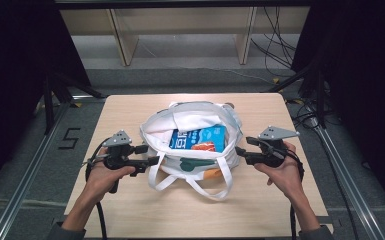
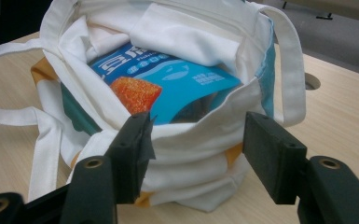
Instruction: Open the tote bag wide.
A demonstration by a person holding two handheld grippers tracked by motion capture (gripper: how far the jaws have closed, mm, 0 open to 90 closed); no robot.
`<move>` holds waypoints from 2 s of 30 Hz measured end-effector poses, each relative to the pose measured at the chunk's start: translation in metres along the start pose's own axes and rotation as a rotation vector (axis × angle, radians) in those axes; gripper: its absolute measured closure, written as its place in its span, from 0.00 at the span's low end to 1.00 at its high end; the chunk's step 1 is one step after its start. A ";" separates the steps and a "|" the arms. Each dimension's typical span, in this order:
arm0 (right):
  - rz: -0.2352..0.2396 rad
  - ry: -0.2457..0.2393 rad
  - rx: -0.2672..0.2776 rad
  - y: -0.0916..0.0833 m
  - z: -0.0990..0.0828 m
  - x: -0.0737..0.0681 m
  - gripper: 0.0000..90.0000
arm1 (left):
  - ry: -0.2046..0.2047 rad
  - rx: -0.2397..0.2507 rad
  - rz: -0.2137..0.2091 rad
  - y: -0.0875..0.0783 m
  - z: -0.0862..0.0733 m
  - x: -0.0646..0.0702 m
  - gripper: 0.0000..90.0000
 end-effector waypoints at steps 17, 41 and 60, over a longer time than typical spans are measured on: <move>-0.006 0.006 -0.004 -0.010 -0.013 -0.001 0.40 | 0.025 0.004 0.000 -0.003 -0.009 0.012 0.33; -0.013 0.003 -0.027 -0.018 -0.040 -0.015 0.30 | 0.070 -0.009 -0.035 -0.007 -0.033 0.038 0.28; 0.002 -0.019 -0.028 -0.023 -0.065 -0.029 0.29 | 0.074 0.011 -0.020 -0.009 -0.057 0.047 0.25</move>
Point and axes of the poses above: each handheld gripper's, and its own axes: y roughly forward along the jaws, z roughly out of its top, x roughly to its right, the point moved 4 cm from there along y, roughly forward along the jaws, and after that the axes turned 2 degrees about z, right-handed, at the moved point
